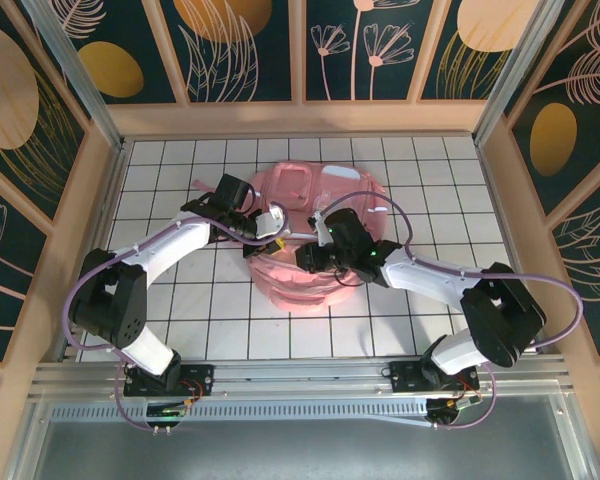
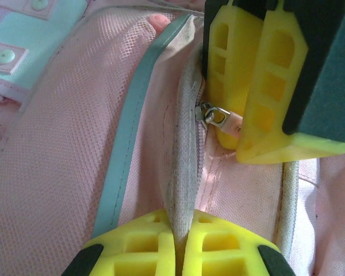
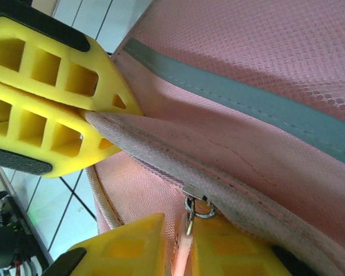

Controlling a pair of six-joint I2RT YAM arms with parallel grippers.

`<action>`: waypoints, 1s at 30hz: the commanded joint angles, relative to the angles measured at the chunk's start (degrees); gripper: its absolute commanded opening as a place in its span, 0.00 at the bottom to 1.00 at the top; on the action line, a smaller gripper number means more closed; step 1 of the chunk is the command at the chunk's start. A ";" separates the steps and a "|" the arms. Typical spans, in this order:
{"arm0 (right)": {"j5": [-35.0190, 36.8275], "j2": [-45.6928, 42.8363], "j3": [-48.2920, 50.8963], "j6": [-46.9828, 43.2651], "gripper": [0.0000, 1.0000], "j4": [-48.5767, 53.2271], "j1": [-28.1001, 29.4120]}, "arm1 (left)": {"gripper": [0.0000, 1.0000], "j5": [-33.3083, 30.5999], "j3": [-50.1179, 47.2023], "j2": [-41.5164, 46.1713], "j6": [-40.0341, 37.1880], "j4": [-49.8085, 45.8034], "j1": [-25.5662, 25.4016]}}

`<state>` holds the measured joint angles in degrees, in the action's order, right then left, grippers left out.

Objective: Pack books, pencil case, and school supplies into a backpack

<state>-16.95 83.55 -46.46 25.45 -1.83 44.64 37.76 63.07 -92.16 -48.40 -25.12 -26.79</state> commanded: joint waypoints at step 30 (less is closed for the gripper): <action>13.69 -12.59 6.41 3.08 0.00 20.91 -20.36 | 0.00 -7.39 -5.98 5.26 -11.49 6.70 3.34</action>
<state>-8.80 71.81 -42.76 31.83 14.59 29.56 33.17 58.17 -88.42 -54.76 -15.51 -26.41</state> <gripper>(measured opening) 0.040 0.055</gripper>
